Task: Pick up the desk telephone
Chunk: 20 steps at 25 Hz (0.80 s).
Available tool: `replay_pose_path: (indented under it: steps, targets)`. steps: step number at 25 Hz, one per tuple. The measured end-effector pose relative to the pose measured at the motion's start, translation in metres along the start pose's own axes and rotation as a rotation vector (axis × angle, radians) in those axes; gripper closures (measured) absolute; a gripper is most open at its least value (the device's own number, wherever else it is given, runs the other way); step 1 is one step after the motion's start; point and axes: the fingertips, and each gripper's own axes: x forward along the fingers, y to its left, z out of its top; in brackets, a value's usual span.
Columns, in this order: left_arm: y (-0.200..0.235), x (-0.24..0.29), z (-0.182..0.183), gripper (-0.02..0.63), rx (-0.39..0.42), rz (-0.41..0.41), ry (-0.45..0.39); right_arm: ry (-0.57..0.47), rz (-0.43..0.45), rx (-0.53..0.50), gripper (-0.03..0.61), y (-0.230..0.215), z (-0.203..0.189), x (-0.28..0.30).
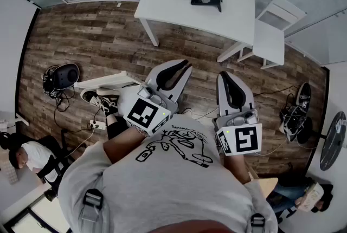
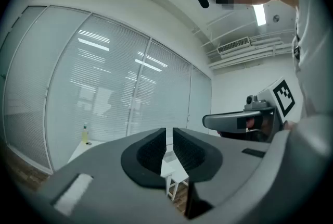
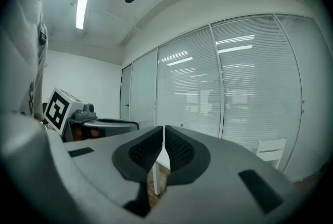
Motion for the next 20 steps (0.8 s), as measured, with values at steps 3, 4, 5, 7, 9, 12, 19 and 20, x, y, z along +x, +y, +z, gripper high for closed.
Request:
replay_pose_path:
  steps: [3,4,5,7,9,12,19,20]
  targets:
    - [0.004,0.002,0.000,0.574,-0.007,-0.002,-0.003,0.002,0.001,-0.004,0.565,0.000,0.000,0.004]
    - [0.005,0.001,0.000,0.574,-0.011,-0.003,-0.004,0.002,0.001,-0.005,0.565,0.000,0.001,0.005]
    - [0.006,0.001,0.000,0.574,-0.014,-0.005,-0.004,0.002,-0.001,-0.006,0.565,0.001,0.001,0.007]
    - [0.010,-0.002,0.000,0.574,-0.019,-0.011,-0.004,0.003,-0.001,-0.005,0.565,0.005,0.002,0.010]
    - [0.015,-0.006,-0.001,0.574,-0.025,-0.016,-0.002,0.001,0.007,0.004,0.565,0.011,0.003,0.015]
    - [0.025,-0.014,-0.003,0.574,-0.027,-0.018,0.001,-0.006,0.008,0.007,0.565,0.022,0.004,0.024]
    - [0.049,-0.025,-0.017,0.574,-0.041,-0.008,0.032,0.001,-0.018,0.033,0.563,0.032,-0.008,0.038]
    - [0.051,-0.024,-0.018,0.574,-0.047,-0.008,0.035,0.005,-0.021,0.038,0.563,0.032,-0.010,0.040]
